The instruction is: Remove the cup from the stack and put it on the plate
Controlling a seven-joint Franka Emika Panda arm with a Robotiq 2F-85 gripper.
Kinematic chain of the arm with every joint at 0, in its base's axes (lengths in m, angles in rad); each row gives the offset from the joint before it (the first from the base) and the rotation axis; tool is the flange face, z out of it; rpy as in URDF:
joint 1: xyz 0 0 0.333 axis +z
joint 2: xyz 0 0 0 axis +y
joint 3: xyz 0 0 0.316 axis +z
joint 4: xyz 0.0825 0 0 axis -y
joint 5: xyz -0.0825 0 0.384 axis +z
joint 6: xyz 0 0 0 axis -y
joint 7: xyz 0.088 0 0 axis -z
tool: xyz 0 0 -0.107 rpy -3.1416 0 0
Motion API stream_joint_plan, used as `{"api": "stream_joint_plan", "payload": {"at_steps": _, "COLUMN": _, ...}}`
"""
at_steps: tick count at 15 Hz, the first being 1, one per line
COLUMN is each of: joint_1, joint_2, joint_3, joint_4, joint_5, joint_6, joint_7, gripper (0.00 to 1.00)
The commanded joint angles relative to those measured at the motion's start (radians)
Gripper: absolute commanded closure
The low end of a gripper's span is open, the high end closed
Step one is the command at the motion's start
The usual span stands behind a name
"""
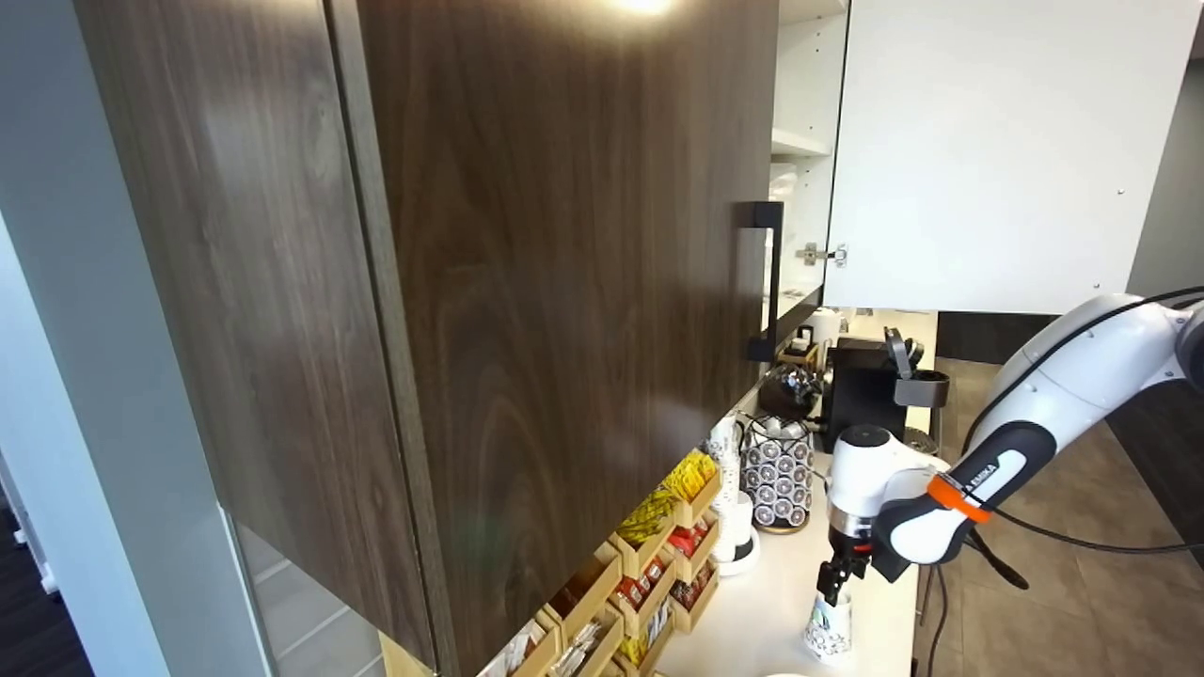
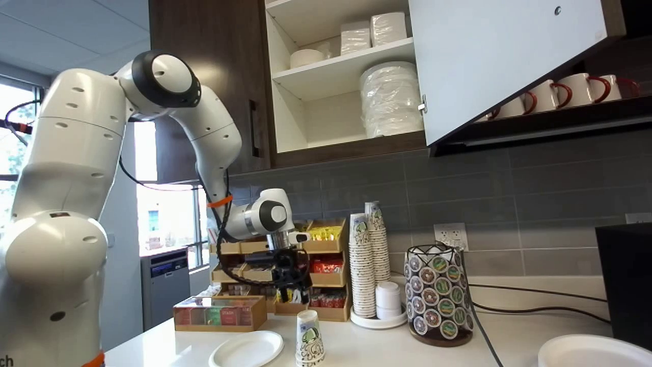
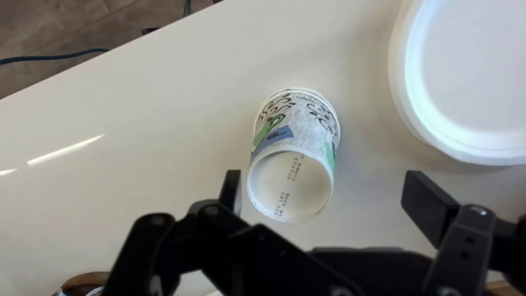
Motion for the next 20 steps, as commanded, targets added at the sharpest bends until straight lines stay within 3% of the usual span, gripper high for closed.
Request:
{"api": "stream_joint_plan", "payload": {"at_steps": 1, "joint_1": 0.014, "joint_2": 0.085, "joint_3": -0.022, "joint_4": 0.066, "joint_5": 0.057, "joint_6": 0.009, "joint_7": -0.044, "gripper": 0.00}}
{"api": "stream_joint_plan", "payload": {"at_steps": 9, "joint_1": 0.009, "joint_2": 0.148, "joint_3": -0.038, "joint_4": 0.126, "joint_5": 0.159, "joint_6": -0.009, "joint_7": -0.106, "gripper": 0.00}}
{"api": "stream_joint_plan", "payload": {"at_steps": 15, "joint_1": 0.010, "joint_2": 0.153, "joint_3": -0.058, "joint_4": 0.128, "joint_5": 0.173, "joint_6": -0.011, "joint_7": -0.111, "gripper": 0.00}}
{"api": "stream_joint_plan", "payload": {"at_steps": 20, "joint_1": 0.007, "joint_2": 0.154, "joint_3": -0.061, "joint_4": 0.130, "joint_5": 0.183, "joint_6": -0.011, "joint_7": -0.115, "gripper": 0.09}}
